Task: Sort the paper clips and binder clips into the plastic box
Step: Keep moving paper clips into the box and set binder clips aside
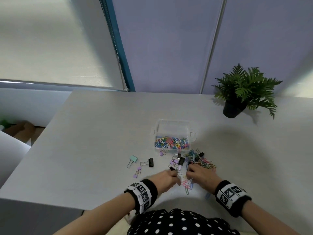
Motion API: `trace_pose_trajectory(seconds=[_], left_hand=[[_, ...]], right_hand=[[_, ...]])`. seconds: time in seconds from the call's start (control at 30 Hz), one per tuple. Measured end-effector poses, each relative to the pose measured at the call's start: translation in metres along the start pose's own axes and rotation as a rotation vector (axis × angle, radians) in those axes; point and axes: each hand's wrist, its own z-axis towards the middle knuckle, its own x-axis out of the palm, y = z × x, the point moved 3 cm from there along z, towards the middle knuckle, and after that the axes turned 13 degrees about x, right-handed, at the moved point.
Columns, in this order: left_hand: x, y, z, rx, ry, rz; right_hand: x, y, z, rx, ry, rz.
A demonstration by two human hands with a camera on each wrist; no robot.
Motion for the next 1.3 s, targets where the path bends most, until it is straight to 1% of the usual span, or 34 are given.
trace_pose_trajectory(seconds=[0.03, 0.1, 0.17, 0.3, 0.4, 0.43, 0.5, 0.57, 0.63, 0.73, 0.8, 0.87, 0.93, 1.0, 1.07, 1.1, 1.13, 1.23, 1.3], left_hand=[[0.0, 0.0, -0.001, 0.053, 0.004, 0.017], [0.002, 0.004, -0.004, 0.148, 0.066, 0.048], [0.003, 0.009, -0.008, 0.216, 0.096, 0.104], [0.007, 0.004, -0.002, 0.298, 0.133, 0.17], [0.013, 0.005, 0.009, 0.314, 0.207, 0.14], [0.013, 0.007, 0.012, 0.308, 0.231, 0.129], [0.012, 0.008, 0.015, 0.288, 0.293, 0.139], [0.012, 0.009, 0.016, 0.265, 0.338, 0.175], [0.012, 0.007, 0.016, 0.263, 0.333, 0.237], [0.02, 0.009, 0.008, 0.325, 0.31, 0.419], [0.025, 0.013, 0.0, 0.335, 0.261, 0.512], [0.026, 0.013, -0.004, 0.31, 0.215, 0.482], [0.02, 0.012, -0.005, 0.242, 0.135, 0.365], [0.007, 0.015, -0.004, 0.073, -0.006, 0.08], [-0.008, 0.024, -0.003, -0.177, -0.149, -0.266], [-0.018, 0.027, -0.002, -0.287, -0.203, -0.394], [-0.029, 0.03, 0.001, -0.349, -0.259, -0.469], [-0.06, 0.048, 0.011, -0.437, -0.413, -0.671], [-0.078, 0.063, 0.023, -0.47, -0.5, -0.748]], right_hand=[[-0.003, 0.002, -0.001, -0.012, 0.002, -0.028], [-0.008, 0.005, -0.001, -0.04, 0.0, -0.1], [-0.009, 0.006, 0.001, -0.07, -0.008, -0.153], [-0.004, 0.005, 0.006, -0.107, -0.012, -0.194], [-0.006, 0.005, 0.01, -0.085, 0.005, -0.18], [-0.008, 0.004, 0.01, -0.066, -0.003, -0.127], [-0.016, 0.001, 0.011, 0.003, -0.013, 0.085], [-0.023, -0.008, 0.013, 0.147, -0.035, 0.264], [-0.028, -0.013, 0.012, 0.271, 0.009, 0.457], [-0.032, -0.018, 0.009, 0.402, -0.01, 0.742], [-0.032, -0.018, 0.008, 0.477, -0.001, 0.919], [-0.033, -0.018, 0.009, 0.547, 0.003, 1.117], [-0.036, -0.017, 0.011, 0.621, -0.008, 1.28], [-0.038, -0.017, 0.015, 0.707, -0.001, 1.378], [-0.038, -0.018, 0.02, 0.779, 0.019, 1.489], [-0.038, -0.019, 0.024, 0.805, 0.034, 1.553], [-0.04, -0.02, 0.03, 0.822, 0.047, 1.604], [-0.051, -0.019, 0.051, 0.809, 0.064, 1.694], [-0.062, -0.018, 0.066, 0.782, 0.047, 1.73]])
